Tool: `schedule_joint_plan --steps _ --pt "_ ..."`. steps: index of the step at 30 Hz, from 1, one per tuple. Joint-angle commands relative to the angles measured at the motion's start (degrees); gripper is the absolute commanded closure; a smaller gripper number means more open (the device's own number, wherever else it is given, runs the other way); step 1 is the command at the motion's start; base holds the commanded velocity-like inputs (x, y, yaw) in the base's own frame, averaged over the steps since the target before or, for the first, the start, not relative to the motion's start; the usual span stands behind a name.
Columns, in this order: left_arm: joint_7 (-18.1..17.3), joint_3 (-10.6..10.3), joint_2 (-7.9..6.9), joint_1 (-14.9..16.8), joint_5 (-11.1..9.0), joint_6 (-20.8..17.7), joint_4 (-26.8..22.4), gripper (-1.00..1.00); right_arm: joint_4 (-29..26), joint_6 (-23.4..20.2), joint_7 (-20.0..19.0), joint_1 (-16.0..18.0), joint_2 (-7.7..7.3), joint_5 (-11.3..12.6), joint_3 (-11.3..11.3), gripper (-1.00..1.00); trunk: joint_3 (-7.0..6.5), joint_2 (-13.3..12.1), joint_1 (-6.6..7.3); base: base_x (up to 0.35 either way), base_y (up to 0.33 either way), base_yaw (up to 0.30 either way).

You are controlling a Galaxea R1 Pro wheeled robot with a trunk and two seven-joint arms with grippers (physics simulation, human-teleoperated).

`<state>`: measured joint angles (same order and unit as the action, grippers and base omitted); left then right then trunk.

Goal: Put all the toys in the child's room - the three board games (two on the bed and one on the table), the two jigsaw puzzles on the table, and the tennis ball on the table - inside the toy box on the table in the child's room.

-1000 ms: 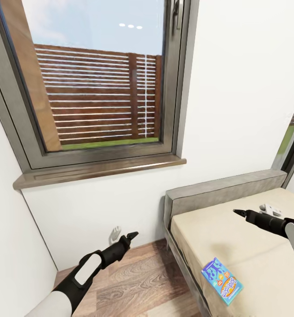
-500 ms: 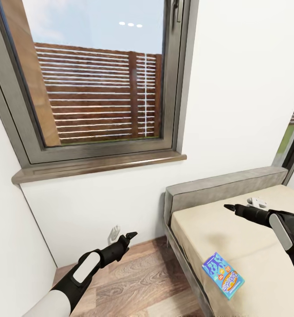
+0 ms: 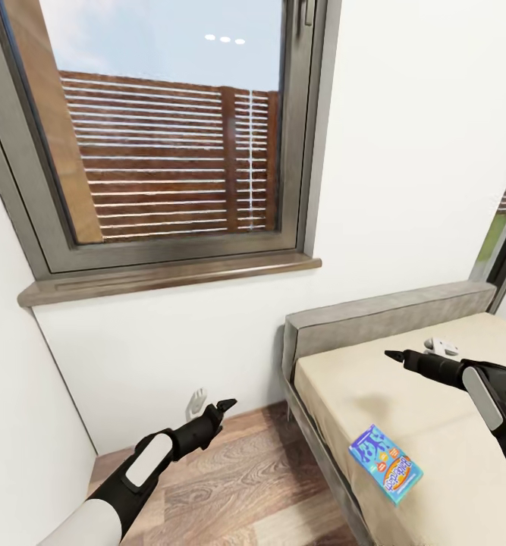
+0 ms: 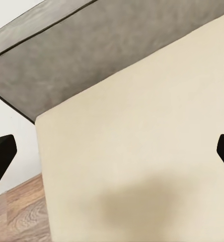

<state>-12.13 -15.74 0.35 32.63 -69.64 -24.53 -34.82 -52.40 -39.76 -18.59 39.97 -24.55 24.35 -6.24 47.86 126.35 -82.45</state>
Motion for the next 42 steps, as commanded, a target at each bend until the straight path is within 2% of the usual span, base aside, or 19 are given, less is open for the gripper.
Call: schedule_joint_plan --steps 1,20,30,38,42 --pt "-0.07 -0.07 -0.01 0.05 -0.32 -0.16 0.03 -1.0 -0.04 -0.33 -0.21 0.03 0.01 -0.01 -0.13 -1.0 0.24 0.44 -0.22 0.0 0.0 0.0" --pt "-0.75 -0.09 0.35 0.17 -0.39 -0.39 0.02 -1.0 -0.86 -0.48 -0.21 0.03 -0.37 0.01 -0.22 -1.0 3.65 8.06 -4.39 0.0 0.0 0.0" --pt "-4.04 -0.15 1.17 0.23 -0.23 -1.18 -0.07 -1.0 -2.87 -1.94 -0.21 -0.03 -2.35 0.31 -0.3 -1.0 5.45 12.07 -6.59 0.0 0.0 -0.098" --pt "-6.96 -0.54 1.56 0.28 -0.07 -1.92 -1.56 -1.0 -3.77 -3.03 -0.21 -0.05 -3.41 0.39 -0.33 -1.0 5.45 12.07 -6.59 0.0 0.0 -0.22" --pt "-8.19 -1.83 1.64 0.22 -0.05 -2.04 -2.84 -1.0 -4.11 -3.29 -0.21 -0.06 -3.71 0.41 -0.53 -1.0 5.45 12.07 -6.59 0.0 0.0 -0.249"
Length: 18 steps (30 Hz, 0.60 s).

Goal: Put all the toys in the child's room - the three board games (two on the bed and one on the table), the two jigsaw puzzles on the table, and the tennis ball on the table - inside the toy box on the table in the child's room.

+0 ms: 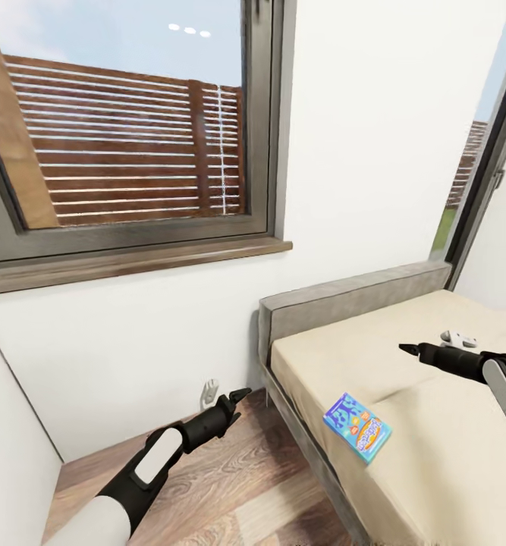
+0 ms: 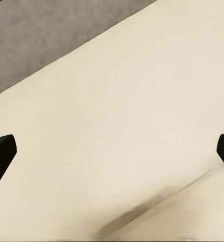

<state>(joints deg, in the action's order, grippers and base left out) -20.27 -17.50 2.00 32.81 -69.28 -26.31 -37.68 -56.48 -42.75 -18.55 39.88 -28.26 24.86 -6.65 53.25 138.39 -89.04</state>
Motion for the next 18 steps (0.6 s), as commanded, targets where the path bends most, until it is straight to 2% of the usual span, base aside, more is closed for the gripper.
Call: schedule_joint_plan --steps 1,6,18 --pt "-0.05 -0.07 -0.01 0.04 -0.41 -0.25 0.02 -1.0 -0.03 -0.31 -0.25 0.03 0.0 -0.1 -0.13 -1.0 0.06 0.02 0.01 0.0 0.0 -0.256" --pt "-0.91 -1.61 -0.03 -0.04 -0.37 -0.05 -0.78 -1.0 -0.78 -0.52 -0.25 0.01 -0.18 -0.09 -0.95 -1.0 0.06 0.02 0.01 0.0 0.0 -0.259" --pt "-1.35 -2.43 0.07 -0.04 -0.34 0.35 -1.22 -1.0 -3.15 -0.64 -0.25 -1.09 -0.28 -0.08 -2.5 -1.0 0.06 0.02 0.01 0.0 0.0 -0.264"
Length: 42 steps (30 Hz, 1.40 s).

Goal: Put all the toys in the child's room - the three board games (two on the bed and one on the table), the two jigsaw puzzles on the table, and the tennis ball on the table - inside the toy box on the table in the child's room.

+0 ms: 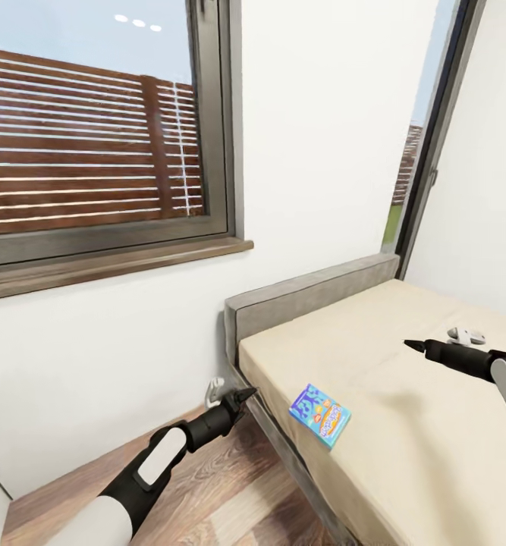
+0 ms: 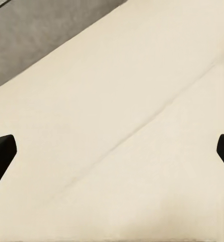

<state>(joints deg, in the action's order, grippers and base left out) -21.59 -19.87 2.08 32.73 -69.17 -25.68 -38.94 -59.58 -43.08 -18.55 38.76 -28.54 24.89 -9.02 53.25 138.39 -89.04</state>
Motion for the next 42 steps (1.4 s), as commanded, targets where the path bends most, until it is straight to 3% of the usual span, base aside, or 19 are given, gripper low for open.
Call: schedule_joint_plan --steps 1,12,25,42 --pt "-0.05 -0.1 0.02 0.06 -0.45 -0.25 0.01 -1.0 -0.44 -0.31 -0.26 -0.14 0.0 -0.11 -0.46 -1.0 0.06 0.02 0.01 0.0 0.0 -0.267" --pt "-0.03 -0.06 0.54 0.17 -0.45 -0.13 0.18 -1.0 -2.3 -0.33 -0.26 -1.25 0.02 -0.11 -1.83 -1.0 0.06 0.02 0.01 0.0 0.0 -0.191" --pt "-0.29 0.28 1.17 0.82 -0.99 -0.12 1.45 -1.0 -3.39 -0.33 -0.26 -1.68 0.0 -0.1 -2.36 -1.0 0.06 0.02 0.01 0.0 0.0 -0.043" --pt "-7.1 0.75 1.33 3.76 -1.13 -0.17 9.87 -1.0 -3.8 -0.33 -0.26 -1.79 -0.02 -0.1 -2.49 -1.0 0.06 0.02 0.01 0.0 0.0 -0.006"
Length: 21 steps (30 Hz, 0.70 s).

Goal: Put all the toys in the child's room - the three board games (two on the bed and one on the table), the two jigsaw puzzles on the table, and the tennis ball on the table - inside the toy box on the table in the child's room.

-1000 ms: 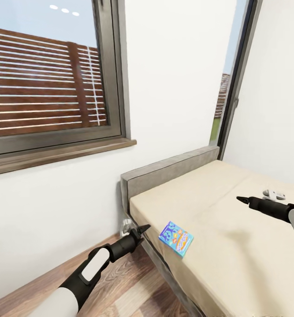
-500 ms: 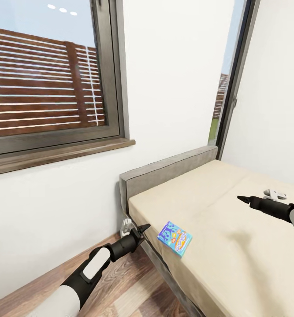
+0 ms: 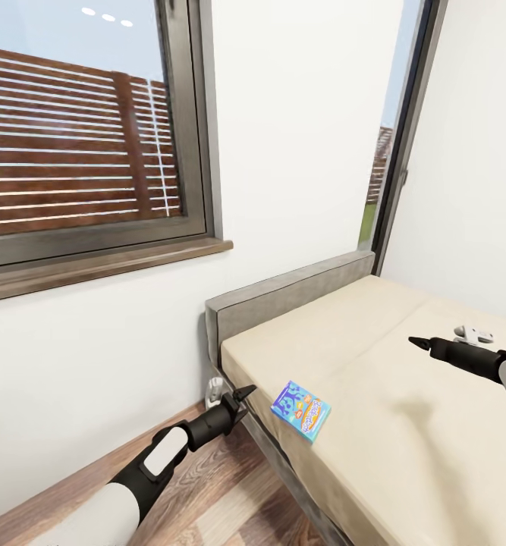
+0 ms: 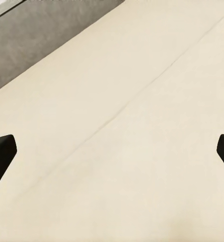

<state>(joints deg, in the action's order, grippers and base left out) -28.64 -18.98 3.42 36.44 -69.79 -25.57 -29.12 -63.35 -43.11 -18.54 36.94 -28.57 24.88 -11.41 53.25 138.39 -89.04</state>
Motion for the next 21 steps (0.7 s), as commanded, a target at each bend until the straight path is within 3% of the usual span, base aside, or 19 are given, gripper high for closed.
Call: schedule_joint_plan --steps 1,21 --pt "-0.4 -0.13 -0.01 0.17 -0.49 -0.28 0.41 -1.0 -0.06 -0.3 -0.27 0.02 0.0 -0.09 -0.11 -1.0 0.06 0.02 0.01 0.0 0.0 -0.001" --pt "-1.75 -0.1 -0.05 0.62 -0.44 -0.26 2.07 -1.0 -0.15 -0.3 -0.27 -0.03 0.0 -0.09 -0.1 -1.0 0.06 0.02 0.01 0.0 0.0 0.0"
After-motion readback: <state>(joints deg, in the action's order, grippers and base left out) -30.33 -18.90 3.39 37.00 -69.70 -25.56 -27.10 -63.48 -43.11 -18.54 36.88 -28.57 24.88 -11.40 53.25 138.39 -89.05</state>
